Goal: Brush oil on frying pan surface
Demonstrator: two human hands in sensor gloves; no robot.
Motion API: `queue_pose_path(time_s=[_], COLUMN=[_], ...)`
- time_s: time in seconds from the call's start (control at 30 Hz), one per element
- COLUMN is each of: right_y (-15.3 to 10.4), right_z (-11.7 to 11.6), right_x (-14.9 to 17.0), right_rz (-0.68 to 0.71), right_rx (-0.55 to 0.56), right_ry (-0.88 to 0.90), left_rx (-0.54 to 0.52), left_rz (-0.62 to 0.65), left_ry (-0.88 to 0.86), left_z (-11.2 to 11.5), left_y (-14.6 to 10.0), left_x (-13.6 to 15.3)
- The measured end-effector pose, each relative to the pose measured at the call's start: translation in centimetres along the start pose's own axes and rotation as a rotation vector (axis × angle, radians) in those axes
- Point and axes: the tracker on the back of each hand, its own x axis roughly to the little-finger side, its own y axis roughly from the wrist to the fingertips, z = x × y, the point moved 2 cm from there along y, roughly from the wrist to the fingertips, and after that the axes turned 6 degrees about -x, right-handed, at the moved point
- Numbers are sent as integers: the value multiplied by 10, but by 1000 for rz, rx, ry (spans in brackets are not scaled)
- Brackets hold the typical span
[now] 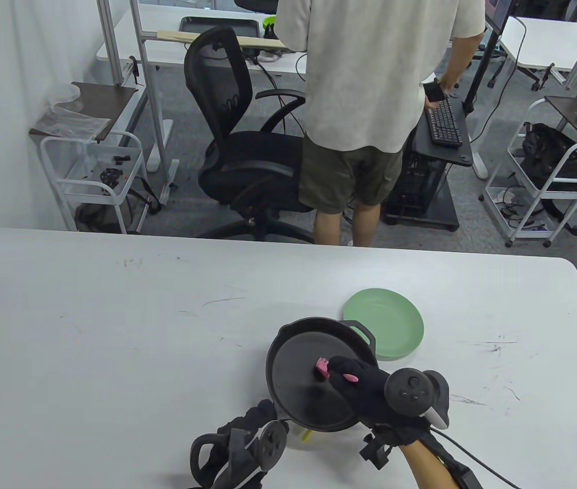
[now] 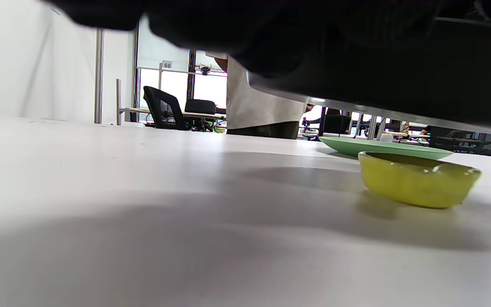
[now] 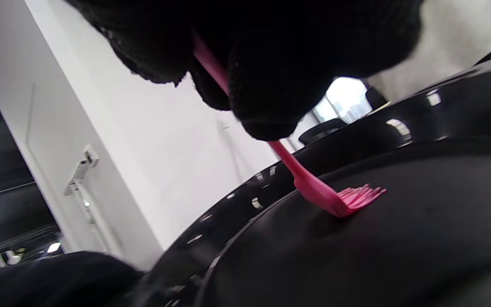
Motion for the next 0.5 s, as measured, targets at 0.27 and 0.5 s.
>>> queue_pose_path(time_s=[0.27,0.5], right_y=[1,2], right_z=[-12,-17], right_x=[-14,-14], right_rz=[33,40], right_rx=[-64,-126], right_ry=[75,276], left_rx=[-7,0], left_rz=[14,13], left_ry=[13,4], left_z=[-2,-2], left_y=[0,0], left_x=[-3,-4])
